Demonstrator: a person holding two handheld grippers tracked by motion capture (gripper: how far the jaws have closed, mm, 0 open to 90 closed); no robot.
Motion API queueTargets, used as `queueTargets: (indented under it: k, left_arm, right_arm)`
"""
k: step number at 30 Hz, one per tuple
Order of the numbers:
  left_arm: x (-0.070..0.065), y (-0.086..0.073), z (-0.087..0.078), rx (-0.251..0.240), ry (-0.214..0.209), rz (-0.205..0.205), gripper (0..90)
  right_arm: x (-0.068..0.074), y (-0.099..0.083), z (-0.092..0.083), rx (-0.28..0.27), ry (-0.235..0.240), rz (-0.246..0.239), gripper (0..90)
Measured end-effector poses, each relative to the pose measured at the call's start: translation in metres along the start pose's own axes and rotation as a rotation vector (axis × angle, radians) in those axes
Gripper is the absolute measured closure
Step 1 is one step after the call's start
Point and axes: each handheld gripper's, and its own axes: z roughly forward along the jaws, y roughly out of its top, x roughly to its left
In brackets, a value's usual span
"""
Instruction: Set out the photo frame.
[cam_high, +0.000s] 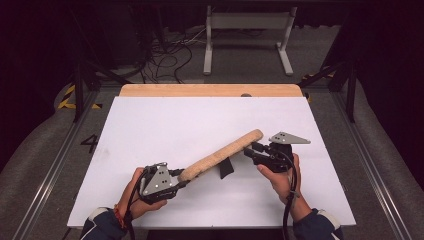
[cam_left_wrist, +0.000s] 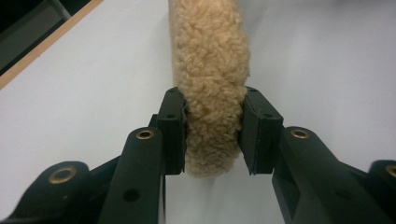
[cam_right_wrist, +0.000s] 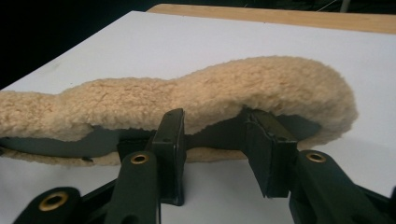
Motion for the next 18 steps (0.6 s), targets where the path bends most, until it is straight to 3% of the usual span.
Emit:
queueTargets:
  k: [2,11,14,16,17,18]
  left_arm:
    - [-0.002,0.000,0.000,-0.001,-0.004,-0.002,65.4]
    - [-0.005,0.002,0.002,-0.011,-0.023,0.003,65.5]
    - [-0.008,0.003,0.003,-0.015,-0.029,0.004,65.4]
    - [-0.009,0.004,0.003,-0.014,-0.029,0.005,65.4]
    - [-0.009,0.004,0.003,-0.013,-0.031,0.006,65.4]
    - [-0.010,0.004,0.004,-0.014,-0.031,0.005,65.4]
  right_arm:
    - [0.002,0.000,0.005,0.017,0.009,0.033,54.7]
    - [0.005,0.005,0.014,0.022,0.024,0.076,50.9]
    - [0.001,0.005,0.015,0.035,0.025,0.138,43.9]
    - [-0.001,0.005,0.015,0.035,0.029,0.155,42.7]
    - [-0.002,0.003,0.015,0.038,0.034,0.204,41.9]
    - [-0.002,0.003,0.015,0.038,0.034,0.204,41.9]
